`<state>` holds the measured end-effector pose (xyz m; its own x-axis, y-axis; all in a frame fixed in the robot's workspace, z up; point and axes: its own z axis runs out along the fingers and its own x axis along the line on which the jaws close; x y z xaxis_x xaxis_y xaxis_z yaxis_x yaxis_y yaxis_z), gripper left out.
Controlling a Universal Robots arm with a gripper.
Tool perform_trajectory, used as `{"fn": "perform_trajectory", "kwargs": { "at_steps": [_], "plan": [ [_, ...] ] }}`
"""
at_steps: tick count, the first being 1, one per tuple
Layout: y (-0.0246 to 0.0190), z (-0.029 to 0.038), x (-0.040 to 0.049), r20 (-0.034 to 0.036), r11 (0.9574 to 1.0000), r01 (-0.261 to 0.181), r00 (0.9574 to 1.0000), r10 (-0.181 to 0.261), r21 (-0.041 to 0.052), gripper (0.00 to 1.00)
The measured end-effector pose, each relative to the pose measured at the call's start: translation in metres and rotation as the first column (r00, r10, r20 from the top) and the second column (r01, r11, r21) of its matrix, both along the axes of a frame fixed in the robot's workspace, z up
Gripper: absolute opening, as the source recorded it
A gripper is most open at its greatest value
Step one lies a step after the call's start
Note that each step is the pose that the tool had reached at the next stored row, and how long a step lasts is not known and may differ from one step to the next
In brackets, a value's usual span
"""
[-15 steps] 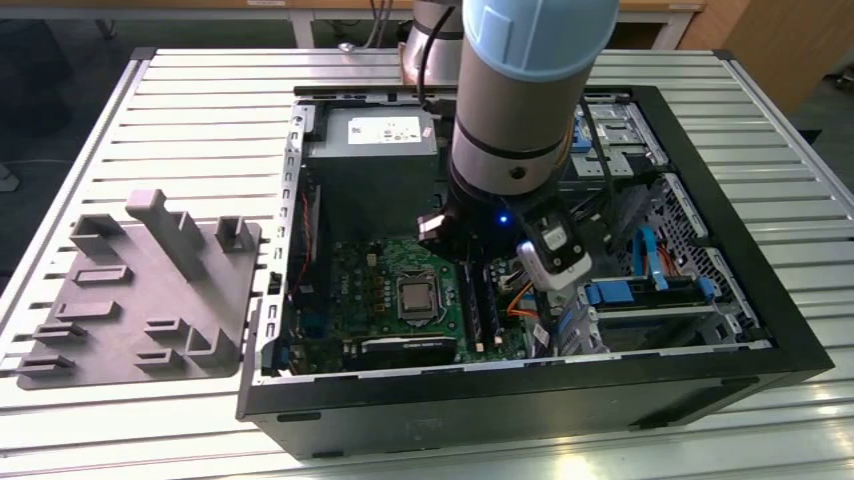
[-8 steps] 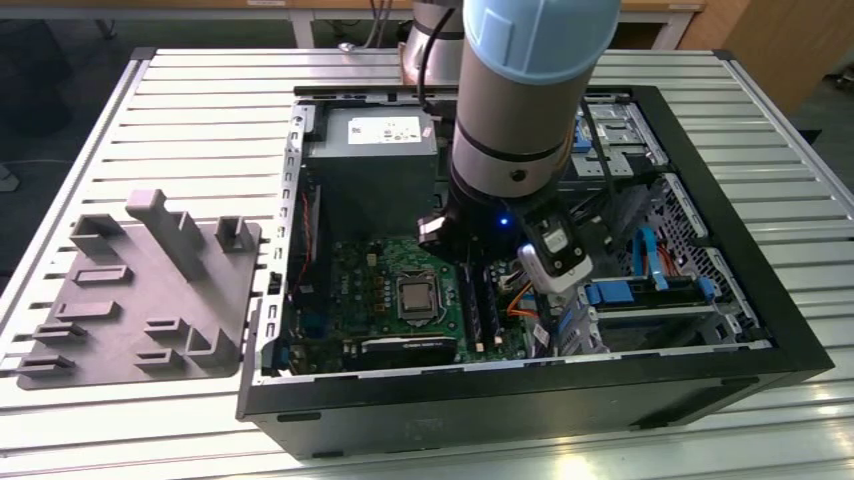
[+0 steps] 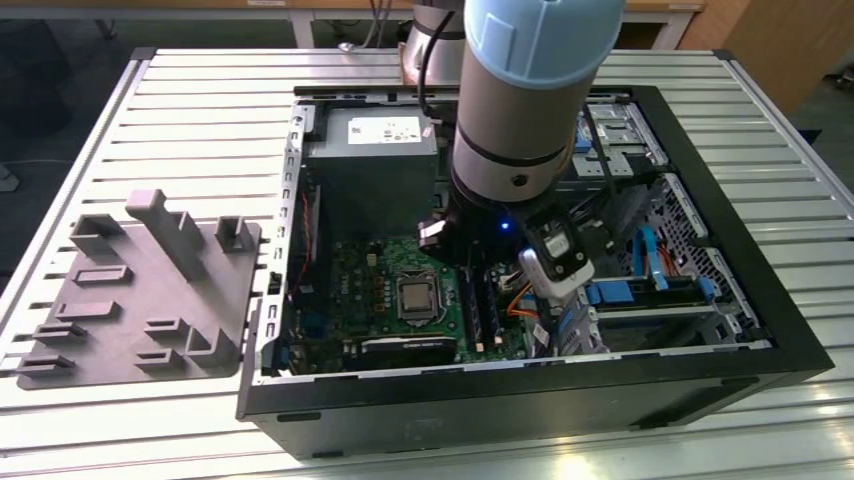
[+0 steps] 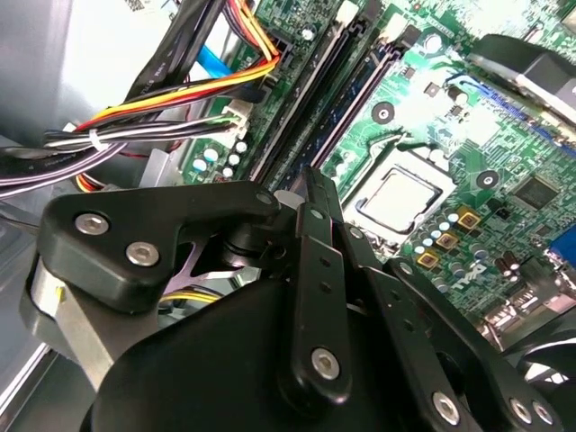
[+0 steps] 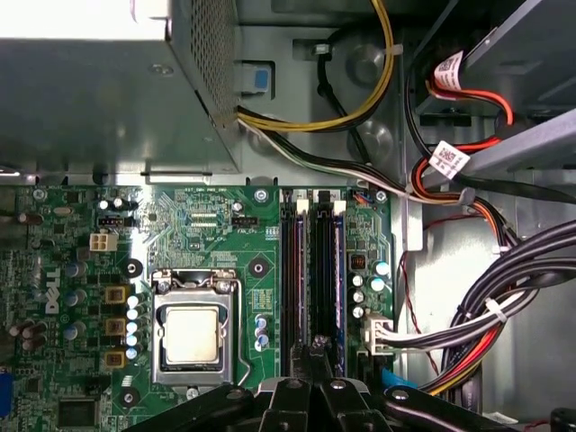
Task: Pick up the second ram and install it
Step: 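Press down the second ram until it locks into place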
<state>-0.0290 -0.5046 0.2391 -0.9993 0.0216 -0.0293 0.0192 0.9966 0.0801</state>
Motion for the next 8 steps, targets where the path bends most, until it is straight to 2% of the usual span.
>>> {"fn": "perform_trajectory", "kwargs": {
  "at_steps": [8],
  "plan": [
    [-0.0050,0.0001,0.0000,-0.0001,1.0000,0.000,1.0000,0.000,-0.0001,0.11]
  ]
}}
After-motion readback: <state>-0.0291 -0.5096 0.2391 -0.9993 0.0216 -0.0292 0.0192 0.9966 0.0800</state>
